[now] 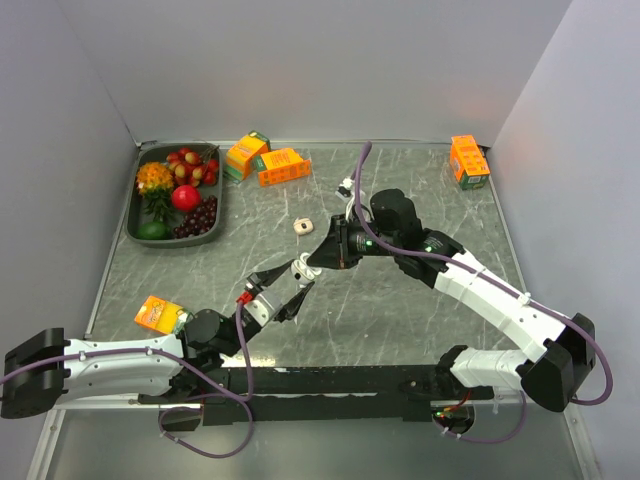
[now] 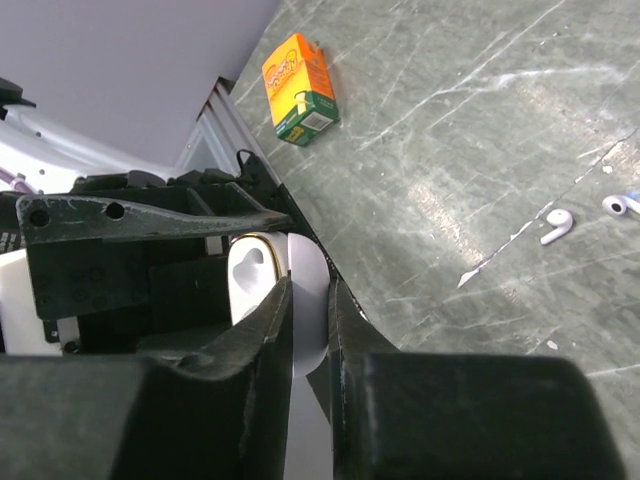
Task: Insert the wireless bluetooth earbuds into the charging case
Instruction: Adjust the charging case.
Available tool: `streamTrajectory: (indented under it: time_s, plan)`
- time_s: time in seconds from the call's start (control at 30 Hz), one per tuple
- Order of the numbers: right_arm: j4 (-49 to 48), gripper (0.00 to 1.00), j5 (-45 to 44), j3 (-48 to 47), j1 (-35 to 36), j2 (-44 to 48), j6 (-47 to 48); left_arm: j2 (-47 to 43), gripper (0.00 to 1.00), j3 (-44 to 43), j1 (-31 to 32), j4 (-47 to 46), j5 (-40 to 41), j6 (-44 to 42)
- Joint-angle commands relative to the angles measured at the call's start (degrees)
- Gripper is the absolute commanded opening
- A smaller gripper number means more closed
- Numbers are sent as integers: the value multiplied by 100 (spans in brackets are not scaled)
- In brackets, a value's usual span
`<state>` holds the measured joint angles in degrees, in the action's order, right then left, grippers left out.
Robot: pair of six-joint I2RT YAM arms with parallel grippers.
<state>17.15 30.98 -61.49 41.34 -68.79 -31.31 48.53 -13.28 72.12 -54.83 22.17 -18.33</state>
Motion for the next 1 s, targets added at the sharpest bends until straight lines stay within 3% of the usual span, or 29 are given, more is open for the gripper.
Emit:
streamTrajectory:
  time_s: [0.0, 0.07, 0.1, 0.17, 0.2, 0.3, 0.33, 0.67, 0.8, 0.87, 0.97]
  plan:
    - [-115, 8, 31, 6, -30, 243, 54, -10, 1, -289, 30, -274, -46, 31]
    - [-27, 2, -13, -64, -38, 279, 151, -19, 9, -272, 39, -230, -64, 83]
    - [16, 0, -57, -82, -47, 296, 186, -72, 24, -254, 31, -221, -73, 84]
    - [165, 0, -110, -187, -39, 367, 361, -133, 37, -202, 22, -178, -125, 127]
    - [244, 0, -136, -248, -47, 384, 432, -221, 49, -184, 30, -116, -143, 154]
    - [578, 0, -259, -512, -39, 446, 722, -405, 67, -140, 30, 94, -205, 268]
    - [649, 0, -303, -661, -39, 481, 784, -458, 94, -131, 30, 182, -231, 303]
    - [1826, 0, -339, -1628, -30, 595, 2075, -1090, 96, -474, 30, 1694, -256, 1612]
    - [2003, 0, -549, -1516, 128, 928, 3032, -1609, 96, -570, -232, 1914, -1039, 2832]
    - [1942, 0, -829, -1357, 242, 1157, 3446, -1654, 96, -912, -469, 2605, -1363, 3580]
    - [2204, 0, -944, -1304, 304, 1342, 3947, -1374, 96, -1545, -1154, 3407, -3318, 3932]
